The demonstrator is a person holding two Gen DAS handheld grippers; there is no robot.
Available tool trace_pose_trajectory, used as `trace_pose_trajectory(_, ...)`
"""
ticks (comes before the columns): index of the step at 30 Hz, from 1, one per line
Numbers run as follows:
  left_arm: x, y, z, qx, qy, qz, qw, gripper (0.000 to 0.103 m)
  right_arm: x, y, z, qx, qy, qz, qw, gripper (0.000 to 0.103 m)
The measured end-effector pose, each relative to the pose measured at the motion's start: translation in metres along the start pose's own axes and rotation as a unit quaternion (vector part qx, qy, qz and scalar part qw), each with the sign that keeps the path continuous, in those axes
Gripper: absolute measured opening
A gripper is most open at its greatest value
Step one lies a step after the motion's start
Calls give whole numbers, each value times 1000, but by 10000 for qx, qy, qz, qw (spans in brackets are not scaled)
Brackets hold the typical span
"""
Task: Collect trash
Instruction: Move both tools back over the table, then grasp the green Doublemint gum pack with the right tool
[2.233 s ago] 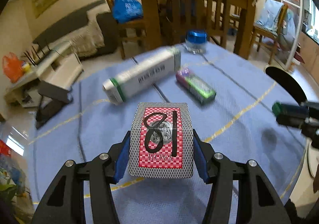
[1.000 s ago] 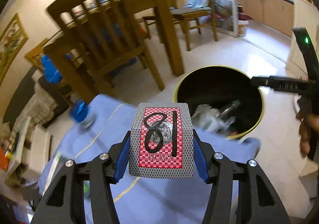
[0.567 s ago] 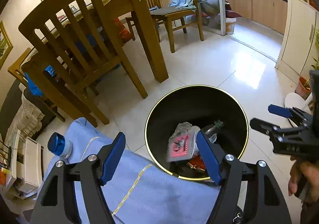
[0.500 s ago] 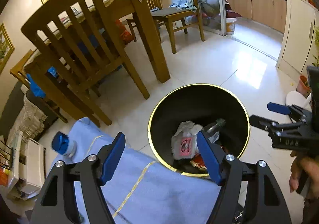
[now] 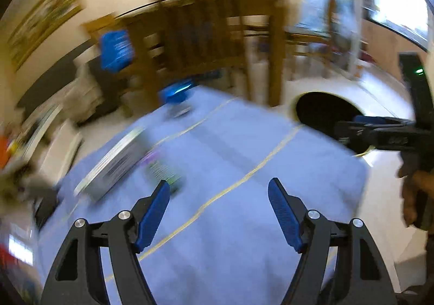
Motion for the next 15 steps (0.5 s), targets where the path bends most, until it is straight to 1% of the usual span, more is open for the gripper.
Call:
trace_pose_trajectory(1, 0, -22, 14, -205, -72, -77, 9997, 72, 9, -14, 0, -106, -98, -92, 9999, 90)
trace_pose_trajectory(2, 1, -41, 26, -378, -151, -140, 9991, 72, 25, -37, 1, -299, -262, -207, 9990, 88)
trace_pose_trajectory(3, 1, -55, 33, -495, -194, -241, 9983, 72, 38, -56, 3, -456, -400, -301, 9977, 88)
trace_pose_trajectory(4, 2, -74, 45, -682, -264, -388, 9966, 72, 46, -68, 4, -563, -490, -364, 9965, 85)
trace_pose_trajectory(5, 2, -93, 56, -884, -338, -455, 9945, 72, 64, -94, 6, -817, -670, -448, 9934, 84)
trace_pose_trajectory(6, 2, -104, 62, -1005, -369, -514, 9929, 72, 76, -110, 7, -978, -778, -466, 9911, 83)
trace_pose_trajectory(7, 1, -120, 73, -1171, -409, -652, 9901, 71, 88, -125, 8, -1134, -886, -483, 9884, 82)
trace_pose_trajectory(8, -1, -131, 81, -1272, -433, -723, 9883, 71, 104, -146, 9, -1317, -1015, -518, 9847, 79)
trace_pose_trajectory(10, -3, -148, 95, -1432, -489, -777, 9854, 71, 138, -180, 8, -1564, -1210, -471, 9791, 78)
trace_pose_trajectory(12, -3, -161, 106, -1513, -557, -810, 9836, 71, 160, -194, 3, -1648, -1325, -419, 9765, 75)
trace_pose_trajectory(13, -4, -167, 111, -1546, -577, -841, 9827, 71, 178, -206, -1, -1675, -1408, -360, 9751, 73)
trace_pose_trajectory(15, -6, -177, 117, -1632, -593, -847, 9812, 71, 198, -212, -5, -1683, -1526, -295, 9734, 69)
Point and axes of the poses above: each gripper's, at about its wrist camera, not at the fingertips, and x roughly the way its jaws point, y to its right, z to its underside, the point moved 2 cm from there along x, roughly the way its jaws point, and after that the axes turned 14 degrees about -z, right-handed, at the moved point
